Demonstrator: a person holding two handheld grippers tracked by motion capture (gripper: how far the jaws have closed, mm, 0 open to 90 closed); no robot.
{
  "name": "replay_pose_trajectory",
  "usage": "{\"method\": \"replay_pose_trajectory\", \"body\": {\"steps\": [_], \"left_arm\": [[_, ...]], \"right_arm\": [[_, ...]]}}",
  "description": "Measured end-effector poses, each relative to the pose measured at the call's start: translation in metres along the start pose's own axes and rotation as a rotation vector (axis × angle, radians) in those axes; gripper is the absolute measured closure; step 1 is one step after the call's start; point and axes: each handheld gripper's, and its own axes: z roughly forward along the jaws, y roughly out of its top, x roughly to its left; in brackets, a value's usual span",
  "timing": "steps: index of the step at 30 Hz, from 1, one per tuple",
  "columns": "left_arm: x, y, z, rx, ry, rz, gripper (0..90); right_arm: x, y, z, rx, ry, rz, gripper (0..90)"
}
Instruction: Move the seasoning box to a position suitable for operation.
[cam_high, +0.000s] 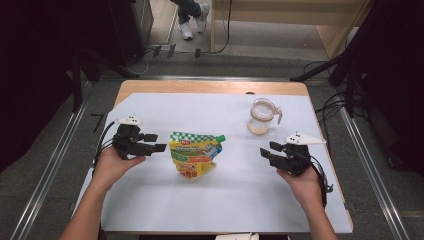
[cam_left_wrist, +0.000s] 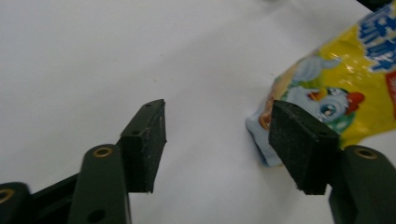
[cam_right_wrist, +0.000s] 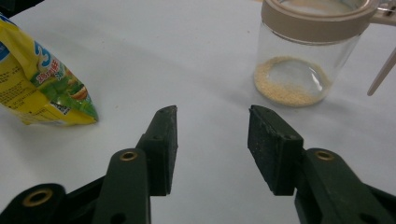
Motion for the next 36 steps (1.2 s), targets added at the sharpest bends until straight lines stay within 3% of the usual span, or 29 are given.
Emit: {"method": "replay_pose_trajectory", "body": {"steps": [8,11,15,31,36], "left_arm": [[-0.0025,0.0016,0.0008,0.01,0.022,0.032,39.0],[-0.0016,0.0015,0.0011,0.013,0.024,0.031,39.4],[-0.0002,0.0011,0.0017,0.018,0.017,0.03,39.2],[0.0,0.0024,-0.0024,0.005,0.012,0.038,37.4],[-0.0021,0.0045,-0.002,0.012,0.011,0.056,35.8]], "right_arm": [[-0.002,-0.004,0.0003,-0.012,0.007,-0.031,56.8],[-0.0018,-0.0034,0.0009,-0.009,0.006,-0.023,56.6],[-0.0005,-0.0035,0.0004,-0.006,-0.008,-0.05,54.8],[-0.0017,-0.0034,0.0031,-0.008,-0.018,-0.036,49.2],[-0.0034,-0.0023,0.0043,-0.02,-0.047,-0.03,41.6]]}}
